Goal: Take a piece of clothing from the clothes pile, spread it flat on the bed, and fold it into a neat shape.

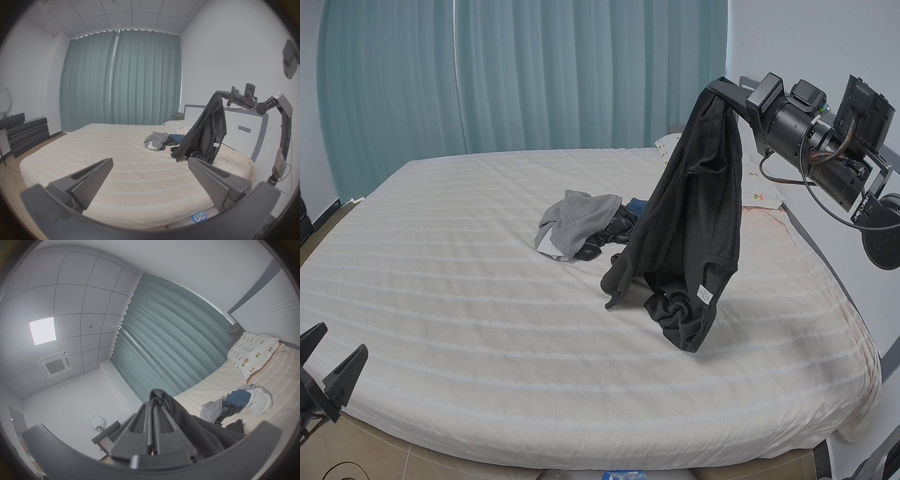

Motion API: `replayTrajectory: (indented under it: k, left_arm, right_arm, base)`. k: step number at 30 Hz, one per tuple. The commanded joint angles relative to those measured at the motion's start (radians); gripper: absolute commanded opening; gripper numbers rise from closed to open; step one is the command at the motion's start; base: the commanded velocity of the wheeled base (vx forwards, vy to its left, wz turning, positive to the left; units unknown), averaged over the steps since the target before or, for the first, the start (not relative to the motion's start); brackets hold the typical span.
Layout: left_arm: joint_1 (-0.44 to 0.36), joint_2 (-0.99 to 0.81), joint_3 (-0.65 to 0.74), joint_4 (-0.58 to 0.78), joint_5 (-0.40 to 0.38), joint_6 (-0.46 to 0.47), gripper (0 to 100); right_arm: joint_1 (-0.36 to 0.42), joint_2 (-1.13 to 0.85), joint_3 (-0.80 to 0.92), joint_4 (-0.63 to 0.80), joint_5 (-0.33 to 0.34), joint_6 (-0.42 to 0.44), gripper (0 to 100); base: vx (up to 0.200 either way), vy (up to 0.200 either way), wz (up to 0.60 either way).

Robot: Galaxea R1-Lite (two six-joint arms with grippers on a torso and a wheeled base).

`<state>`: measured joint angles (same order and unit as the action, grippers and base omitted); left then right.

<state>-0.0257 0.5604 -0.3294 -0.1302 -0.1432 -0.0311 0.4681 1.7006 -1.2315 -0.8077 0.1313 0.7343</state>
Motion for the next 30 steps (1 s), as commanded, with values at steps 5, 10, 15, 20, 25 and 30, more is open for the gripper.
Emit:
replayTrajectory:
  k: [5, 10, 15, 20, 25, 30]
  left_arm:
    - [-0.249, 0.644, -0.031, -0.342, 0.060, -0.056, 100]
    - [-0.401, 0.857, -0.066, -0.447, 0.122, -0.216, 100]
    - [-0.490, 1.110, -0.132, -0.612, 0.160, -0.337, 100]
    - [-0.554, 1.323, -0.261, -0.715, 0.215, -0.406, 100]
    - [-0.629, 1.441, -0.399, -0.720, 0.237, -0.438, 100]
    - [-0.689, 1.487, -0.491, -0.720, 0.244, -0.517, 100]
  right_arm:
    - [0.113, -0.047, 0.038, 0.073, -0.065, -0.058, 0]
    - [0.127, -0.049, 0.107, 0.071, -0.065, -0.049, 0]
    - [0.116, -0.053, 0.112, 0.082, -0.065, -0.026, 0]
    - [0.116, -0.055, 0.129, 0.081, -0.065, -0.026, 0]
    - [0.098, -0.049, 0.130, 0.079, -0.065, -0.024, 0]
    - [0.096, -0.055, 0.124, 0.077, -0.065, -0.026, 0]
  base:
    - [0.000, 0.000, 0.00]
    - [0.000, 0.000, 0.00]
    - [0.000, 0.000, 0.00]
    - [0.000, 0.000, 0.00]
    - [0.000, 0.000, 0.00]
    - [0.000, 0.000, 0.00]
